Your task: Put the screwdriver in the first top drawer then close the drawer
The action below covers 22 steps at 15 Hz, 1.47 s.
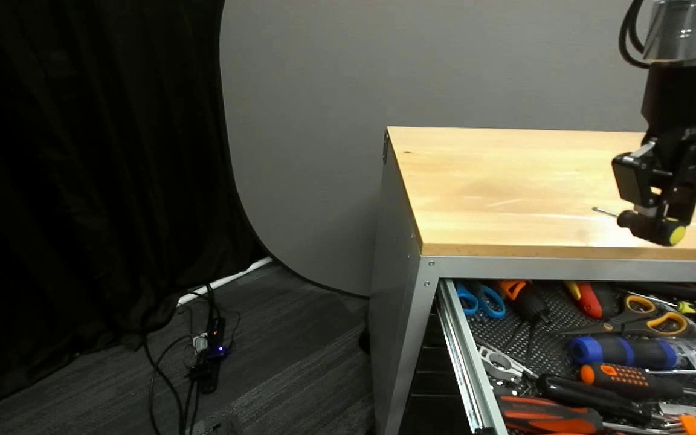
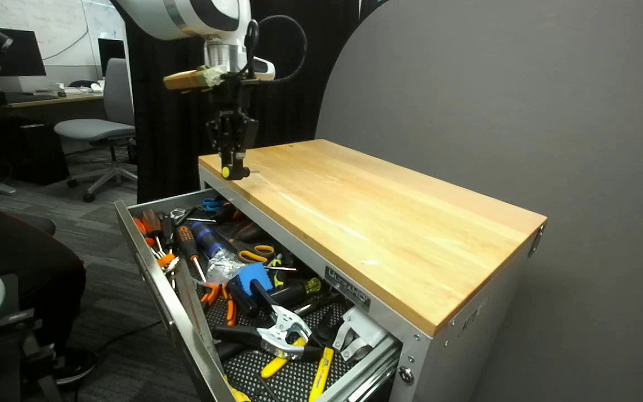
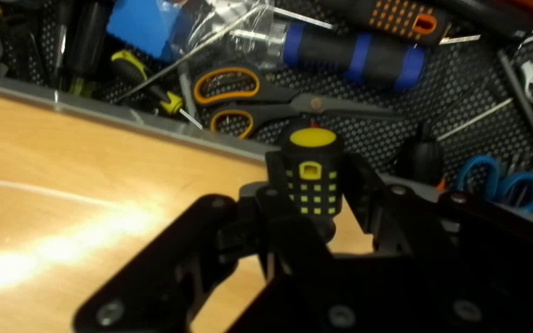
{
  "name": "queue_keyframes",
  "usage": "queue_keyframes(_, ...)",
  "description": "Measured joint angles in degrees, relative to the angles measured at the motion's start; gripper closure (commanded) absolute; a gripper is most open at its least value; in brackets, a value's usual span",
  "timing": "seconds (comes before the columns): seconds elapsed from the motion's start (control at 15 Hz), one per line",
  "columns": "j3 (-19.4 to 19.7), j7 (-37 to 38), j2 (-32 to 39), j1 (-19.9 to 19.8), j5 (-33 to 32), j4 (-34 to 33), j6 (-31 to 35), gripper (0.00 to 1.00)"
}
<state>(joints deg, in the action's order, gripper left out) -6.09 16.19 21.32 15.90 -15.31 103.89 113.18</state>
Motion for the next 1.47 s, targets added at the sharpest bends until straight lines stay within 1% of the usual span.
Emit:
queue_keyframes(0.13, -1.6, 0.2, -2.3, 0.4, 0.5, 5.3, 0.0, 0.85)
queue_keyframes(0.33, -3.6, 1.2, -3.8, 1.2, 0.7, 11.2, 0.2, 0.86)
queue_keyframes(0.53, -4.4, 4.2, -3.8, 2.6, 0.2, 14.7, 2.2, 0.86)
queue_keyframes(0.8, -4.5, 9.2, -3.4, 4.6, -0.7, 16.8, 7.1, 0.86)
queue_keyframes(0.87, -4.5, 10.2, -3.2, 4.9, -1.5, 16.9, 8.0, 0.69)
queue_keyframes(0.93, -4.5, 10.9, -3.1, 5.1, -2.2, 16.9, 8.6, 0.39)
queue_keyframes(1.0, -4.5, 11.2, -2.9, 5.1, -2.4, 16.8, 8.9, 0.39)
queue_keyframes(1.07, -4.5, 11.3, -2.7, 5.1, -2.4, 16.8, 9.1, 0.34)
queue_keyframes(1.33, -4.5, 11.3, -1.6, 5.1, -1.7, 16.8, 9.8, 0.02)
queue_keyframes(1.47, -4.5, 9.1, -1.5, 4.8, 0.1, 17.1, 9.5, 0.0)
